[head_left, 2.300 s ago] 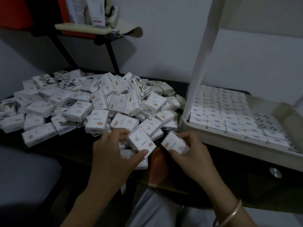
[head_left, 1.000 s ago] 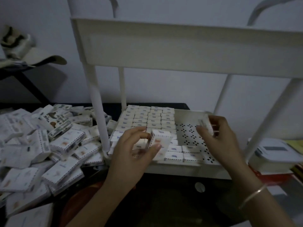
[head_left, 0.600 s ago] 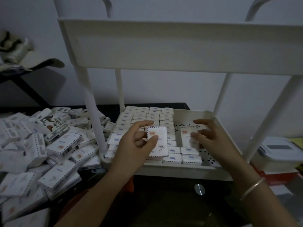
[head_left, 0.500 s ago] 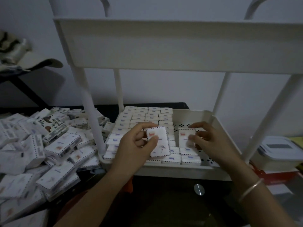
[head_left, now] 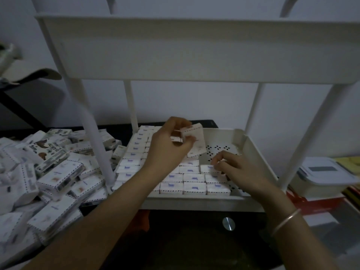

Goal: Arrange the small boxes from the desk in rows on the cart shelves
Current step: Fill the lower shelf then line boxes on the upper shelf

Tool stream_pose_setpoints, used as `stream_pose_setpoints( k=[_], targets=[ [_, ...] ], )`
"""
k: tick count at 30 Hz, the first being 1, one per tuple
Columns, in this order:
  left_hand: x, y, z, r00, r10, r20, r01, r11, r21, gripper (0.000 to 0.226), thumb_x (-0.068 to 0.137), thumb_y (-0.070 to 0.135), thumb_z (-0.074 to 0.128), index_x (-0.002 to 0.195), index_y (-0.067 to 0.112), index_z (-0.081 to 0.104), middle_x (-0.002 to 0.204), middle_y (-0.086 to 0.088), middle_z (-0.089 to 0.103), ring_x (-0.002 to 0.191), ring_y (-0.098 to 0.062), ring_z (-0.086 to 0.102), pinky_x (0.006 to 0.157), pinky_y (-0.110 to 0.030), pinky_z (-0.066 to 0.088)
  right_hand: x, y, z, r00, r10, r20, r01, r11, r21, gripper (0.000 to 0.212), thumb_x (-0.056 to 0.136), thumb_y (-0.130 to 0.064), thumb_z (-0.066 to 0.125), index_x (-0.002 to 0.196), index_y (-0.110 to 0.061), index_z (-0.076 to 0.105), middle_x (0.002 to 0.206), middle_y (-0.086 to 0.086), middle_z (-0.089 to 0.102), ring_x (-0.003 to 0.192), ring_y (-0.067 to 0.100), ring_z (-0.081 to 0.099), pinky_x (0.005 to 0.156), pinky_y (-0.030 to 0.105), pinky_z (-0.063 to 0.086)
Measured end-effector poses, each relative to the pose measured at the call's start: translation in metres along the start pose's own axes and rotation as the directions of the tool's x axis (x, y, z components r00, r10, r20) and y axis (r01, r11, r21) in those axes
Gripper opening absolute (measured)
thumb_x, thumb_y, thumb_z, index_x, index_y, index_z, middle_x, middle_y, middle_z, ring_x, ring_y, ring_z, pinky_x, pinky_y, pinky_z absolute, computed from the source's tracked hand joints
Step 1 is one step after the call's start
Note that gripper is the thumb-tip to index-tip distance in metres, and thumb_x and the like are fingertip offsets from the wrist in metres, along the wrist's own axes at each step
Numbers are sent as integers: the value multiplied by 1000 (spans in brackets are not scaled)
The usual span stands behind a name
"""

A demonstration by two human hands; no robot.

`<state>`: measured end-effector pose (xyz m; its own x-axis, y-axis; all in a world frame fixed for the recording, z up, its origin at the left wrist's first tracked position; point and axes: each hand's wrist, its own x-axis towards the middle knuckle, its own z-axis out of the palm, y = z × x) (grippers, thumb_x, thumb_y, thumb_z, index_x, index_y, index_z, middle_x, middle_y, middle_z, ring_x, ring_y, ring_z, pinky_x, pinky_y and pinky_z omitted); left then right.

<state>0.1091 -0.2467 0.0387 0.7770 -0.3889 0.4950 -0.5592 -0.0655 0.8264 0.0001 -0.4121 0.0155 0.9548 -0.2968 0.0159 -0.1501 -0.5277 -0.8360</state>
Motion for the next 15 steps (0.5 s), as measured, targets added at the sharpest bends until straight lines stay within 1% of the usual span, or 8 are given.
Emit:
stream_pose_setpoints(
  k=[2, 4, 6, 8, 9, 10, 12, 15],
  targets=[
    [5, -1, 11, 996, 43, 79, -47, 998, 46, 31, 83, 10, 72, 109, 21, 59, 104, 14, 64, 92, 4, 60, 73, -11, 51, 3, 1, 1, 999, 54, -3, -54, 998, -10, 20, 97, -22, 45, 91, -25, 65, 91, -6, 64, 80, 13, 58, 68, 26, 44],
    [7, -4, 20, 984, 87, 158, -107, 987, 122, 33, 83, 10, 71, 110, 22, 57, 104, 13, 61, 93, 2, 60, 75, -13, 54, 7, 3, 3, 990, 133, -38, -131, 990, 51, 23, 98, -15, 42, 98, -21, 64, 89, 0, 64, 74, 14, 58, 65, 25, 48],
    [7, -8, 26, 974, 124, 191, -158, 971, 178, 33, 83, 12, 71, 110, 24, 56, 105, 14, 59, 95, 0, 58, 78, -16, 55, 8, 3, 3, 975, 217, -50, -208, 967, 145, 23, 97, -8, 41, 112, -18, 55, 88, 3, 63, 69, 13, 59, 57, 21, 48],
    [9, -11, 27, 965, 149, 218, -197, 955, 221, 30, 84, 15, 70, 107, 27, 55, 105, 17, 58, 94, 1, 57, 79, -14, 54, 10, 2, 3, 964, 264, -25, -252, 941, 228, 32, 99, -4, 38, 127, -19, 42, 94, 3, 64, 74, 17, 65, 56, 21, 50],
    [10, -12, 27, 958, 157, 241, -214, 949, 232, 28, 84, 16, 70, 105, 28, 56, 105, 17, 58, 93, 1, 58, 79, -15, 54, 11, 2, 3, 962, 273, -14, -262, 933, 247, 36, 99, -3, 38, 132, -19, 37, 94, 3, 65, 76, 18, 66, 56, 22, 50],
    [12, -12, 27, 949, 166, 267, -230, 945, 234, 28, 83, 18, 71, 105, 29, 56, 106, 16, 59, 93, 0, 59, 81, -19, 54, 11, 1, 3, 960, 281, -10, -269, 930, 252, 40, 99, -3, 38, 135, -20, 34, 93, 2, 65, 76, 18, 66, 55, 22, 50],
    [15, -10, 27, 931, 196, 307, -278, 927, 251, 31, 82, 21, 72, 109, 28, 57, 110, 12, 62, 95, -4, 61, 84, -28, 54, 11, 0, 3, 960, 280, -17, -268, 935, 234, 44, 100, -2, 38, 139, -19, 31, 89, 0, 63, 74, 13, 63, 51, 18, 47],
    [16, -7, 26, 897, 211, 389, -356, 866, 351, 31, 83, 24, 71, 111, 28, 59, 111, 10, 62, 94, -7, 59, 84, -33, 52, 9, 0, 4, 965, 261, -7, -255, 946, 202, 44, 100, -3, 38, 142, -17, 29, 90, -2, 61, 78, 10, 61, 54, 18, 45]
  ],
)
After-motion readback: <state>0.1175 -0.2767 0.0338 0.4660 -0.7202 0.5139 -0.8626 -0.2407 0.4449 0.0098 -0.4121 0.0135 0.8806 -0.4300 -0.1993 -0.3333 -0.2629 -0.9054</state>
